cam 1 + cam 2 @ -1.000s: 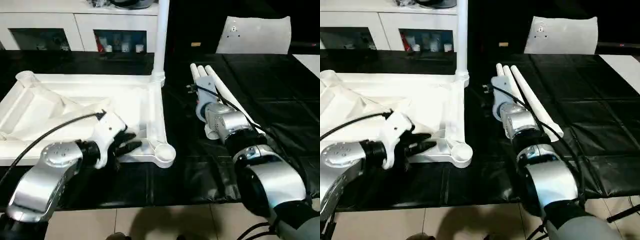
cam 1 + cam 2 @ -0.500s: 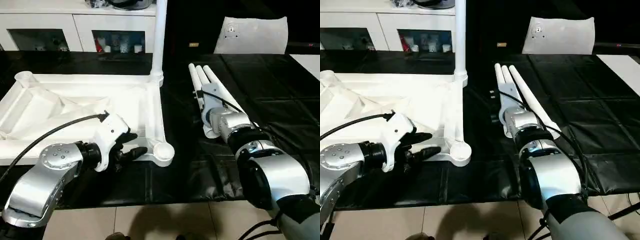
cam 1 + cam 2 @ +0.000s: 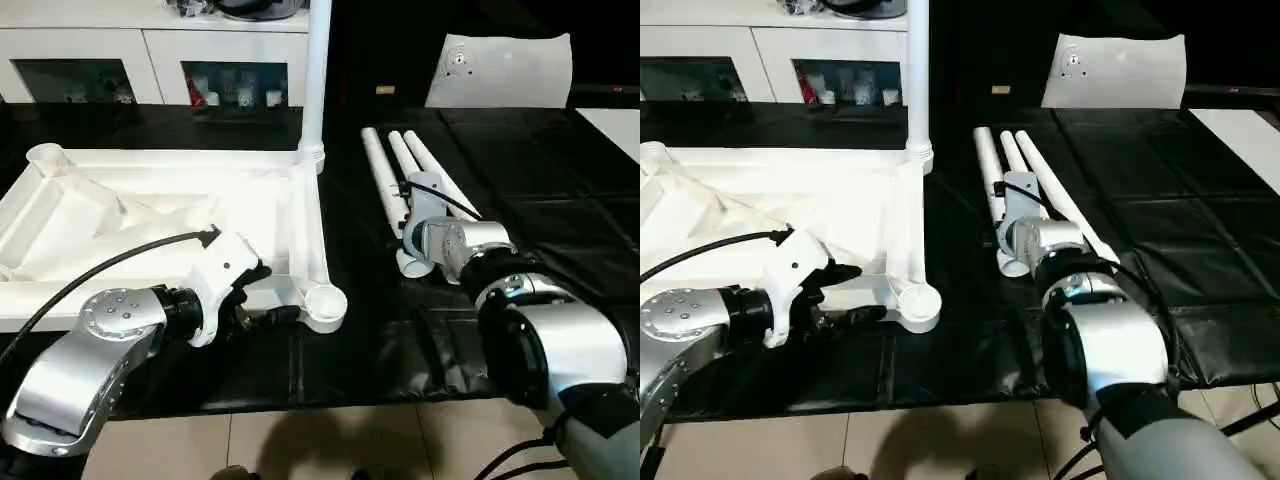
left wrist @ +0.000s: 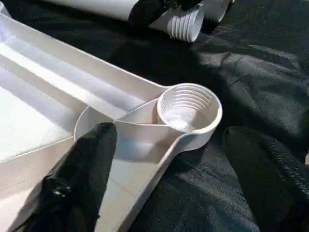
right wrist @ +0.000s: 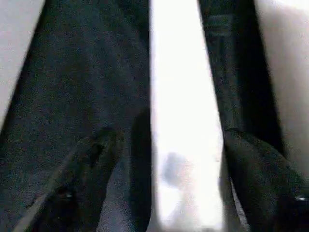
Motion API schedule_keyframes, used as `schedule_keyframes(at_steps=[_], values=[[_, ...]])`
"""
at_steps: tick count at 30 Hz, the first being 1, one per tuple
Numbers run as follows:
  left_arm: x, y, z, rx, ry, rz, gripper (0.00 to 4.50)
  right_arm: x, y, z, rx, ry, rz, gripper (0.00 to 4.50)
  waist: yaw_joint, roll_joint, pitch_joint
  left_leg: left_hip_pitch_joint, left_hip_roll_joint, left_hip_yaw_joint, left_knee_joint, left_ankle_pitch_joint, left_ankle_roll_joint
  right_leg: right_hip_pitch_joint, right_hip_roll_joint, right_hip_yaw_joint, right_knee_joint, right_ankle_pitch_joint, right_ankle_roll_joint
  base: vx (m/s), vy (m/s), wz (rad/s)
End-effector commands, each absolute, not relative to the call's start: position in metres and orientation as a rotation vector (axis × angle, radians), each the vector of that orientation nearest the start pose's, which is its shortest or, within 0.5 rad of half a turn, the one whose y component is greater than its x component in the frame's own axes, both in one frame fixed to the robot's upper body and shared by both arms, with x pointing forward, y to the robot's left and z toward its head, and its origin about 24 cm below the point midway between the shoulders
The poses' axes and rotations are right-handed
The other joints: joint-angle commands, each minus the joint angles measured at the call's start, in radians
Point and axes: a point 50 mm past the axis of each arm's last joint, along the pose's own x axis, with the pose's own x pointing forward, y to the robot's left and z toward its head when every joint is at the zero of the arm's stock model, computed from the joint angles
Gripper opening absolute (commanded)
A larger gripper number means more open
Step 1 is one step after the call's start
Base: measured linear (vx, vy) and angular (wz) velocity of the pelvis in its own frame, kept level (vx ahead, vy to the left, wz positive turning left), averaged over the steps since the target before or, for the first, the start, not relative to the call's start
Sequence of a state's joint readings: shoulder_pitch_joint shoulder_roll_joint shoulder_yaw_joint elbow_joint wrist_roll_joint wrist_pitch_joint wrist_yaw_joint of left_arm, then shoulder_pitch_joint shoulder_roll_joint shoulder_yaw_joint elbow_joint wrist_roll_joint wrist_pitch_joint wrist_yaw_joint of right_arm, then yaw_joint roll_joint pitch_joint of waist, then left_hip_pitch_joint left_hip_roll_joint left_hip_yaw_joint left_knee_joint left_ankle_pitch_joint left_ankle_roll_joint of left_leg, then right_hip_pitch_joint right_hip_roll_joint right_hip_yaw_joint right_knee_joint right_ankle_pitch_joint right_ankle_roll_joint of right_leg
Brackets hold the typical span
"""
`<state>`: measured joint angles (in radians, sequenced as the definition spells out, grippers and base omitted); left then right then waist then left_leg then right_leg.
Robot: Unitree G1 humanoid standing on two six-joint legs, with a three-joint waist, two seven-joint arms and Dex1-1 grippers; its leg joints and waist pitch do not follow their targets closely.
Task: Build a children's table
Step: Pick table leg
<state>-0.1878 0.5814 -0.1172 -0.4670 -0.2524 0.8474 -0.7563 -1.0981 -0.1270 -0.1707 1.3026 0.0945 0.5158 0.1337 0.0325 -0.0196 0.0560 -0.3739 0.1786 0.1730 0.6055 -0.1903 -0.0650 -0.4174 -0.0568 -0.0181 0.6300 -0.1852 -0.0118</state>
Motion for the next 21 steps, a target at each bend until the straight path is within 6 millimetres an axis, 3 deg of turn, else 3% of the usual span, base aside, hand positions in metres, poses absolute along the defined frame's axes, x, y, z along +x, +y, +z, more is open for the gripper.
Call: schedule_keyframes(at_steps=[1, 2, 3, 5, 6, 10, 11, 15, 16, 18, 21], values=[[0.238, 0.154, 0.114, 0.303, 0.411, -0.928, 4.27, 0.384, -0.125, 0.058, 0.109, 0.793, 0.181, 3.33, 0.001, 0.005, -0.062, 0.008, 0.03, -0.004, -0.066, -0.207, -0.027, 0.045, -0.055, 0.028, -0.066, -0.202, -0.191, 0.0, 0.0, 0.0], [0.238, 0.154, 0.114, 0.302, 0.411, -0.929, 4.37, 0.383, -0.126, 0.057, 0.109, 0.803, 0.183, 3.26, 0.001, -0.002, -0.063, 0.008, 0.03, -0.002, -0.066, -0.201, -0.027, 0.046, -0.054, 0.028, -0.065, -0.194, -0.192, 0.0, 0.0, 0.0], [0.237, 0.154, 0.115, 0.3, 0.412, -0.93, 4.45, 0.382, -0.127, 0.056, 0.109, 0.81, 0.184, 3.13, 0.003, 0.002, -0.064, 0.009, 0.031, -0.004, -0.066, -0.198, -0.03, 0.046, -0.055, 0.028, -0.063, -0.189, -0.194, 0.0, 0.0, 0.0], [0.236, 0.153, 0.115, 0.295, 0.411, -0.934, 4.5, 0.379, -0.131, 0.051, 0.108, 0.83, 0.181, 2.97, 0.002, 0.001, -0.063, 0.01, 0.031, -0.004, -0.066, -0.204, -0.034, 0.044, -0.054, 0.027, -0.063, -0.188, -0.194, 0.0, 0.0, 0.0], [0.236, 0.153, 0.115, 0.295, 0.411, -0.935, 4.5, 0.379, -0.131, 0.051, 0.108, 0.832, 0.182, 2.91, 0.003, -0.005, -0.063, 0.011, 0.031, -0.003, -0.066, -0.208, -0.035, 0.044, -0.054, 0.028, -0.063, -0.193, -0.193, 0.0, 0.0, 0.0], [0.236, 0.152, 0.115, 0.28, 0.41, -0.932, 4.5, 0.377, -0.135, 0.047, 0.085, 0.847, 0.18, 2.6, 0.002, -0.008, -0.062, 0.012, 0.032, -0.005, -0.068, -0.231, -0.047, 0.042, -0.054, 0.027, -0.064, -0.205, -0.188, 0.0, 0.0, 0.0], [0.236, 0.152, 0.115, 0.278, 0.409, -0.932, 4.5, 0.377, -0.136, 0.046, 0.076, 0.85, 0.184, 2.54, 0.003, -0.015, -0.062, 0.011, 0.032, -0.005, -0.068, -0.233, -0.045, 0.043, -0.055, 0.027, -0.064, -0.212, -0.185, 0.0, 0.0, 0.0], [0.235, 0.152, 0.116, 0.271, 0.4, -0.928, 4.5, 0.378, -0.137, 0.048, 0.078, 0.842, 0.18, 2.23, 0.003, -0.016, -0.062, 0.01, 0.031, -0.004, -0.068, -0.228, -0.045, 0.043, -0.056, 0.028, -0.065, -0.215, -0.183, 0.0, 0.0, 0.0], [0.236, 0.152, 0.117, 0.267, 0.396, -0.925, 4.5, 0.378, -0.137, 0.049, 0.078, 0.839, 0.179, 2.16, 0.004, -0.011, -0.062, 0.01, 0.031, -0.005, -0.068, -0.228, -0.047, 0.043, -0.056, 0.028, -0.064, -0.216, -0.182, 0.0, 0.0, 0.0], [0.238, 0.153, 0.118, 0.269, 0.388, -0.919, 4.5, 0.381, -0.139, 0.053, 0.082, 0.817, 0.171, 2.02, 0.002, -0.016, -0.063, 0.01, 0.032, -0.005, -0.067, -0.226, -0.045, 0.043, -0.055, 0.028, -0.064, -0.21, -0.181, 0.0, 0.0, 0.0], [0.242, 0.153, 0.118, 0.269, 0.378, -0.909, 4.5, 0.383, -0.142, 0.055, 0.086, 0.788, 0.171, 1.94, 0.002, -0.003, -0.063, 0.012, 0.031, -0.005, -0.066, -0.222, -0.047, 0.042, -0.053, 0.027, -0.063, -0.187, -0.188, 0.0, 0.0, 0.0]])
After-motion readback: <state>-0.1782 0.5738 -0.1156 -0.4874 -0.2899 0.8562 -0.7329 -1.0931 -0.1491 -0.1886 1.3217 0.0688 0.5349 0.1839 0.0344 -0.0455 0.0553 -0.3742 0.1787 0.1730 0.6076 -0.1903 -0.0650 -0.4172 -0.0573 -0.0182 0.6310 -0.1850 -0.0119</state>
